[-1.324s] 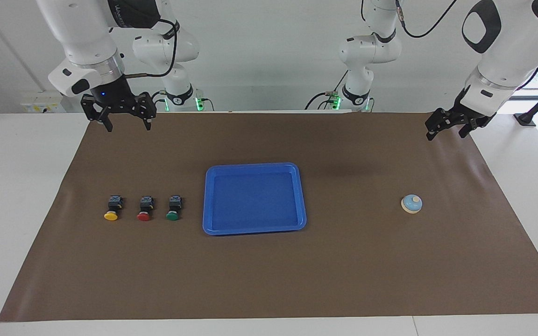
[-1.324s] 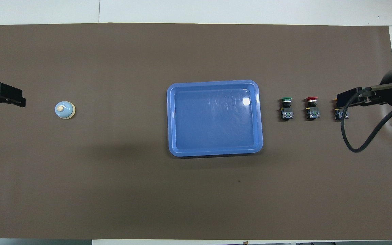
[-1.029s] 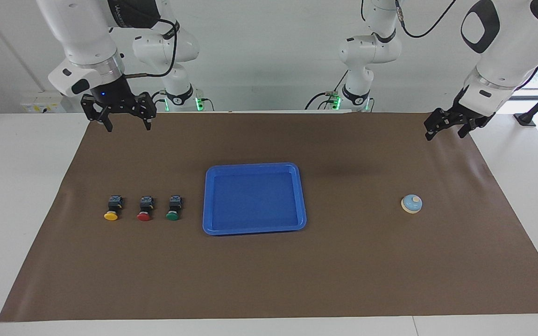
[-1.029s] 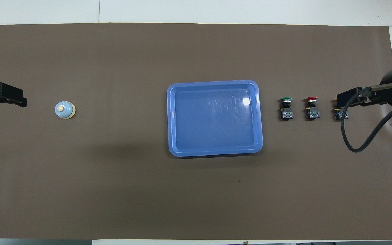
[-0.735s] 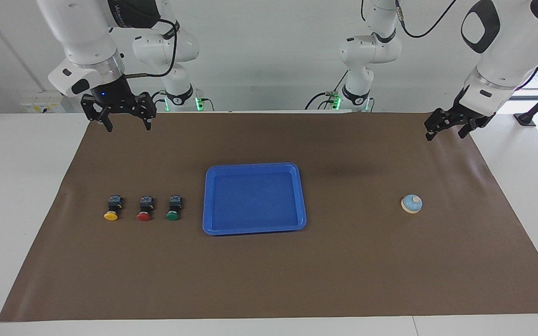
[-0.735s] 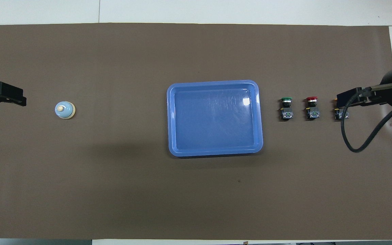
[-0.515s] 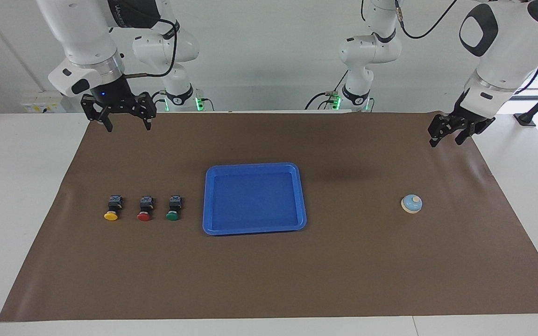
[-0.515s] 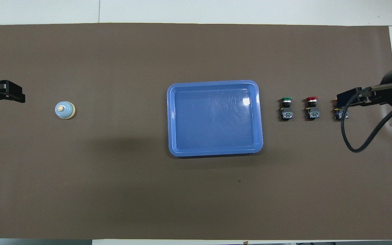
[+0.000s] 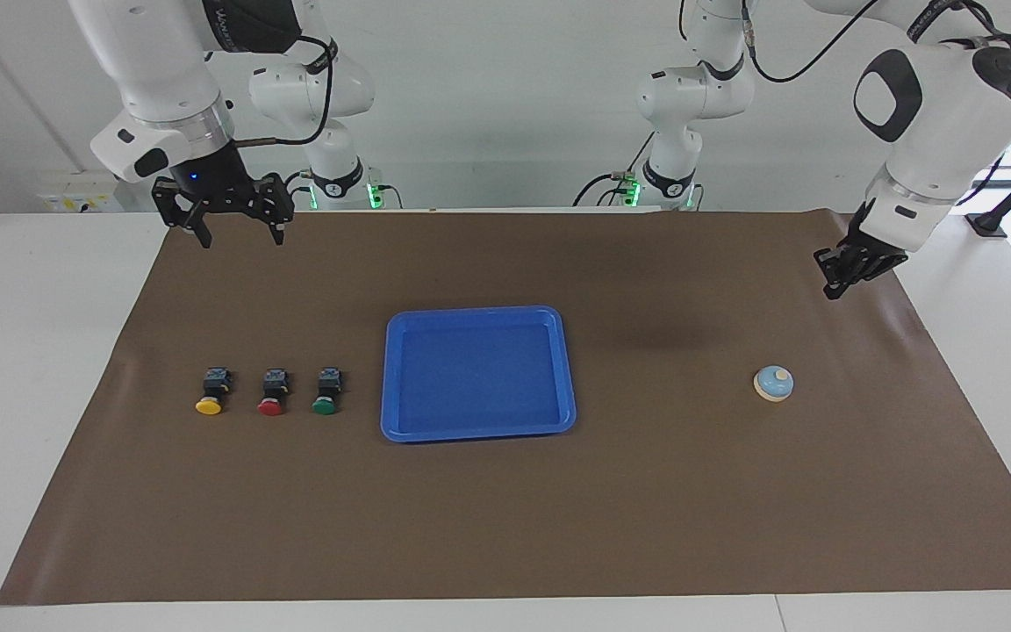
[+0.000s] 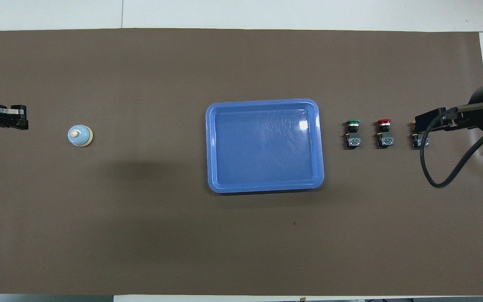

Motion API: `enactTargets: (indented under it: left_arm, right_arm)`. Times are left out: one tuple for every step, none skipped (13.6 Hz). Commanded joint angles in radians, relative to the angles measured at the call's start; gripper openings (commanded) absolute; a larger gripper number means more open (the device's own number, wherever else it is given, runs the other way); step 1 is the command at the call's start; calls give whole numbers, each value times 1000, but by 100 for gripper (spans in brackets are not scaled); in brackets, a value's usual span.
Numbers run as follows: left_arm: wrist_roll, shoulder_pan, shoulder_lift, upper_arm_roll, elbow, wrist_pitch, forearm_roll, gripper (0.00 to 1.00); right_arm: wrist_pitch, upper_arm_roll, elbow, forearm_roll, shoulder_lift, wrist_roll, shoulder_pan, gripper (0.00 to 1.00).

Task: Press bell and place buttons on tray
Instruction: 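Press down on the white bell with the left gripper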

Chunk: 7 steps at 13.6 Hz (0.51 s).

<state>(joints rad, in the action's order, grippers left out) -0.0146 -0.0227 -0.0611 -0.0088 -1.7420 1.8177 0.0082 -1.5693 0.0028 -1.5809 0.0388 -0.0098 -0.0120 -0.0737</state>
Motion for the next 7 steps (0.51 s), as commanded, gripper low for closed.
enactTargets:
  left_arm:
    - [10,-13,-98,-3,-28,119,-7,0]
    - [16,-23,-115,-3,-56,188,-7,0]
    - [21,-34,-132,-3,-83,249,-7,0]
    - [22,-43,-152,-5,-99,296,-7,0]
    - [21,-45,-172,-5,-103,330,-7,0]
    - [21,-43,-184,-3,-120,368,-7,0]
    - [22,-48,-183,-5,-148,405,-7,0]
  right_arm:
    - [6,9,-11,15,-9,6,12,100]
    - [6,9,-11,15,-9,6,12,100]
    - [6,9,-11,15,-9,6,12,100]
    - [6,9,-11,15,-9,6,12,100]
    - [6,9,-11,15,-9,6,12,100]
    - [6,9,-11,15,-9,6,12,100]
    - [6,9,-11,15,-9,6,12,100]
